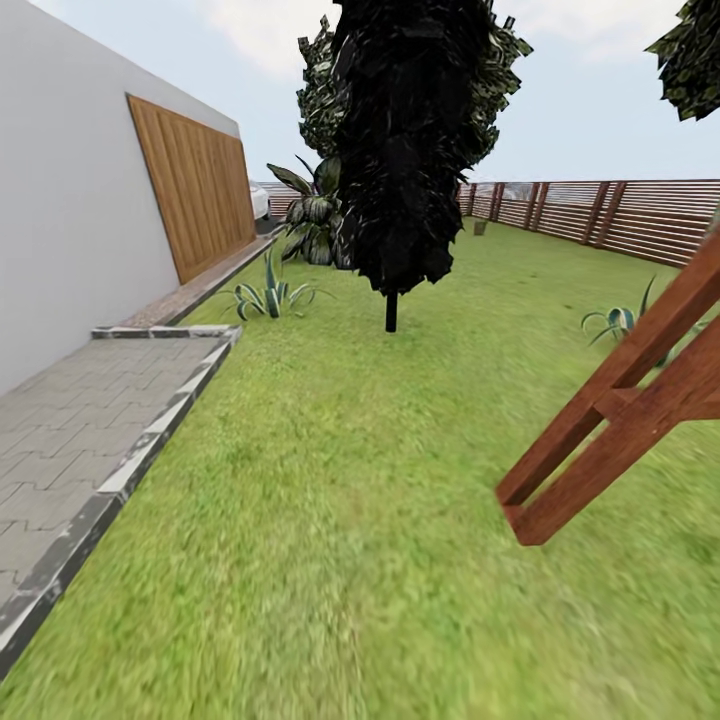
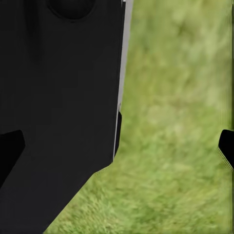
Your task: Take the three Easter eggs out of the wicker basket on the lawn in the garden, then place them on the lawn next to a single tree (choose any tree) so that all three eggs are next to the same tree and none are left in the basket.
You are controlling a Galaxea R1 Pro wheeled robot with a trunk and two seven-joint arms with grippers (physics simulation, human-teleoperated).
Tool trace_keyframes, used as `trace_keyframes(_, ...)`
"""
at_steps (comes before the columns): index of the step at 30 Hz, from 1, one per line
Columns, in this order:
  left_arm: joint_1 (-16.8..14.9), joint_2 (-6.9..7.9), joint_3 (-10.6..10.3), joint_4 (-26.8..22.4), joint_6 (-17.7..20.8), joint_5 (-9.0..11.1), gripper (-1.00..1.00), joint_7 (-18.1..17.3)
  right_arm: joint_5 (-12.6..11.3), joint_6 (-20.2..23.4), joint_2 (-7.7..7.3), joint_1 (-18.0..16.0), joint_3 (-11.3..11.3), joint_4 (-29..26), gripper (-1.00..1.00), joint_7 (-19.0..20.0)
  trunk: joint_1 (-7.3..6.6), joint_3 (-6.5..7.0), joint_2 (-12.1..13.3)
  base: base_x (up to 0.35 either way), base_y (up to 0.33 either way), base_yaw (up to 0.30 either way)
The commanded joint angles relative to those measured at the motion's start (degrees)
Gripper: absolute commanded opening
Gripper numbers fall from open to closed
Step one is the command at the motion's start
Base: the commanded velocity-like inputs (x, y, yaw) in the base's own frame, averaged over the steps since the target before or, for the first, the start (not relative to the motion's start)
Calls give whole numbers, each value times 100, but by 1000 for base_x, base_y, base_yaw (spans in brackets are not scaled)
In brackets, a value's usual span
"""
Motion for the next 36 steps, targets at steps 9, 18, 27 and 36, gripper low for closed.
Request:
trace_keyframes(9,6,-1,0,-8,-6,-4,100,1,42,-7,-1,-8,1,15,100,-4,3,-4,-2,336,0,0)
trace_keyframes(18,6,-1,-3,-10,-6,-3,100,1,42,-7,4,-8,1,15,100,-4,3,-4,-2,336,0,0)
trace_keyframes(27,3,-1,-1,-6,-6,-3,100,1,43,-7,3,-8,2,15,100,-4,3,-4,-2,336,0,0)
trace_keyframes(36,5,-1,-1,-6,-6,-4,100,1,42,-7,5,-8,1,15,100,-4,3,-4,-2,336,0,0)
